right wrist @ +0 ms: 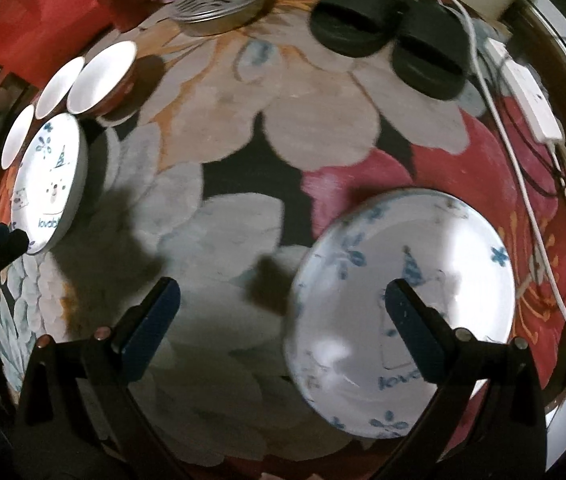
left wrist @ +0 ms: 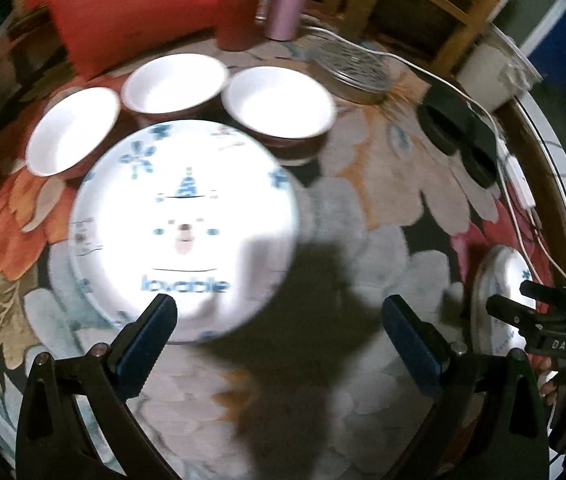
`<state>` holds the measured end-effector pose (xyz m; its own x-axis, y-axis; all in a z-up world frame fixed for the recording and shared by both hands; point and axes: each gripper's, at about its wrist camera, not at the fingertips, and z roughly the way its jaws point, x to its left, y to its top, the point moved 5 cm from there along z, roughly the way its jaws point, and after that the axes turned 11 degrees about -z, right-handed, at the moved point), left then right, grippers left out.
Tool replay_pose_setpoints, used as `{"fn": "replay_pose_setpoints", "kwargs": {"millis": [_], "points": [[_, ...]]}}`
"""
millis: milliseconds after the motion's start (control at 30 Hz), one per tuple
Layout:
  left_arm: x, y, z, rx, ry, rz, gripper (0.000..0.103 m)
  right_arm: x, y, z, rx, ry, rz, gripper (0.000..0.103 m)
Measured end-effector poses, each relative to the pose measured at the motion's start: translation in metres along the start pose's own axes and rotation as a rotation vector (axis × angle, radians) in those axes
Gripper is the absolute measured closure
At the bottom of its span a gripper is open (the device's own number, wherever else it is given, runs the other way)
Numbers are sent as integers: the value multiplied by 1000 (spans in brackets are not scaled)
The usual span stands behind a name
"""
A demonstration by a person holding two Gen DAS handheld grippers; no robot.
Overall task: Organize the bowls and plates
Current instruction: 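Move the left tool to the second bear plate and grasp its rim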
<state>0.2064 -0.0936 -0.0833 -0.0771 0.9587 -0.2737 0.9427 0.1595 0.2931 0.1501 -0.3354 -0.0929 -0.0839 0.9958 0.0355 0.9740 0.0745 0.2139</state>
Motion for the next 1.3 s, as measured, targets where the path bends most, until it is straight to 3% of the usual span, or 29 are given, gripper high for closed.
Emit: {"fn": "replay_pose_setpoints", "kwargs": {"millis": [300,700,1000,1167,1233,1300], "points": [[67,18,-2,-42,45,-109,1,49,19,13,1,20,-73,0],[122,25,7,-51,82,-211,1,116,55,28,-24,69,-153,0],[152,32,18,-48,71,-292,1,156,86,39,-62,132,-156,0],[161,39,23,-42,58,-323,5,160,98,58,-67,173,-80,1],[165,42,26,-36,40,-339,13,160,102,64,-70,189,-51,10],[168,45,30,-22,22,-357,21,162,105,69,-64,205,-37,32]]}}
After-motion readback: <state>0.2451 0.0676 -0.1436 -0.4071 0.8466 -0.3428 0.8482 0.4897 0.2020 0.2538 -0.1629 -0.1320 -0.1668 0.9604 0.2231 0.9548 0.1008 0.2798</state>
